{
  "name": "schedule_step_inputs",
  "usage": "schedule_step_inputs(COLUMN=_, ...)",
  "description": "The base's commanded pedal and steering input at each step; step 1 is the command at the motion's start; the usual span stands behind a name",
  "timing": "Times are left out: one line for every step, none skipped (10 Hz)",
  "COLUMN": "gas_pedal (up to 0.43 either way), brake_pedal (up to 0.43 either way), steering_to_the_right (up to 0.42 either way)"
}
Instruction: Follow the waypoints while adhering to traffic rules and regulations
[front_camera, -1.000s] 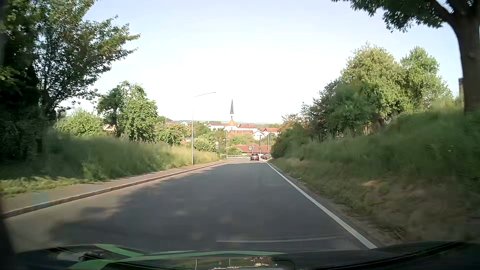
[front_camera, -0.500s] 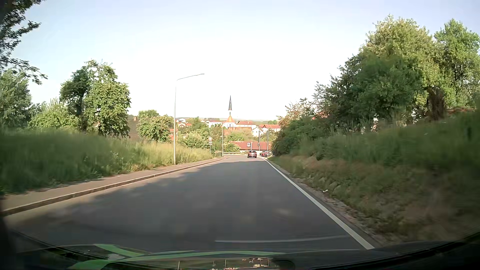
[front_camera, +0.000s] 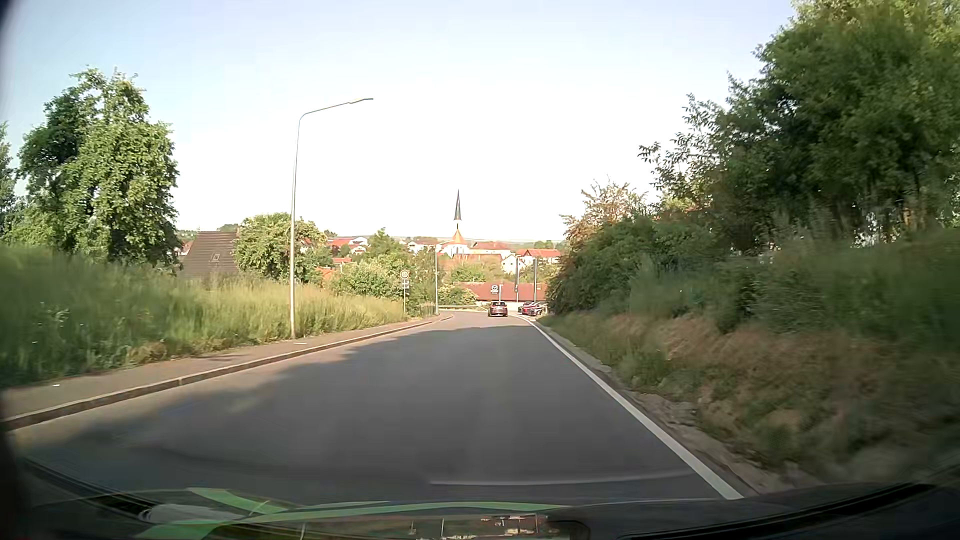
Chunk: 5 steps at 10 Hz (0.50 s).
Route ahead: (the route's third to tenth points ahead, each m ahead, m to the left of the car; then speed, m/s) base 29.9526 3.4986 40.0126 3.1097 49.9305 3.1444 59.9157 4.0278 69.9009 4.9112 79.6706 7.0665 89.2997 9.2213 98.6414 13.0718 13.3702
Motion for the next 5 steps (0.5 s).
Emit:
schedule_step_inputs(gas_pedal=0.000, brake_pedal=0.213, steering_to_the_right=0.003)
schedule_step_inputs(gas_pedal=0.000, brake_pedal=0.213, steering_to_the_right=0.002)
schedule_step_inputs(gas_pedal=0.000, brake_pedal=0.207, steering_to_the_right=0.001)
schedule_step_inputs(gas_pedal=0.000, brake_pedal=0.201, steering_to_the_right=0.001)
schedule_step_inputs(gas_pedal=0.000, brake_pedal=0.201, steering_to_the_right=0.001)
